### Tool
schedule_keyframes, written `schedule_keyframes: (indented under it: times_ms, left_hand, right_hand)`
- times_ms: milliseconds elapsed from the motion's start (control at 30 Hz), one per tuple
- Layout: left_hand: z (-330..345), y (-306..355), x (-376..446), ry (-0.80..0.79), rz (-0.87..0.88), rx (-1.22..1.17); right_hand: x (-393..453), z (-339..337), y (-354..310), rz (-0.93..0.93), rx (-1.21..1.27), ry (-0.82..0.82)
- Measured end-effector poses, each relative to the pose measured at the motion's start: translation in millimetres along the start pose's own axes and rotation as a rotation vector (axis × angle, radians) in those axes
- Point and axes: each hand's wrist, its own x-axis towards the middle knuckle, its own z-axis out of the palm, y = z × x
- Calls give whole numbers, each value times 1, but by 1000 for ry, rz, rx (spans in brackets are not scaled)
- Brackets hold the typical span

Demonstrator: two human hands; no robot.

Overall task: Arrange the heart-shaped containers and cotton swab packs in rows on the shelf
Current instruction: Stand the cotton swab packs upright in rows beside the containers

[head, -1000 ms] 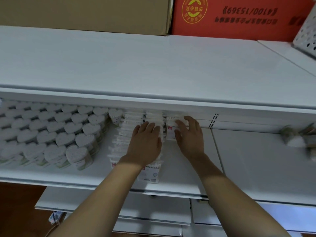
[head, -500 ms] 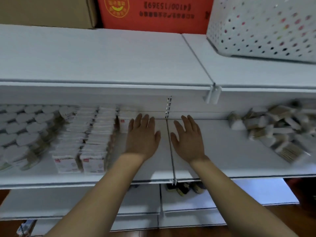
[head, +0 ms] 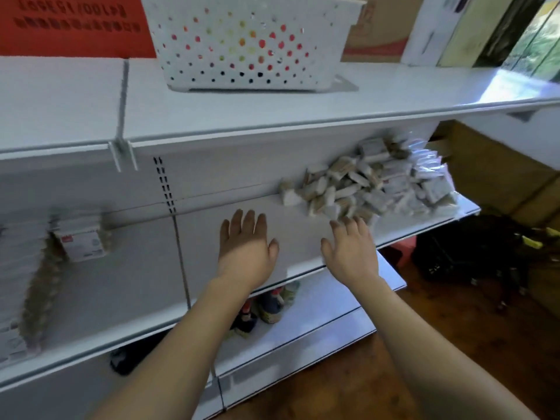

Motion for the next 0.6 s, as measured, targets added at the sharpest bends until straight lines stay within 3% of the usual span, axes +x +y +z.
schedule_keyframes:
  times_ms: [167,433,600]
  left_hand:
    - [19,65,31,-17,34,23]
    - [67,189,116,-30,-8,23]
    - [73,239,149,-59,-62,-57]
  right_hand:
    - [26,11,82,94,18,32]
    - [108,19,219,88,97,109]
    - [149,15,254,18,153,86]
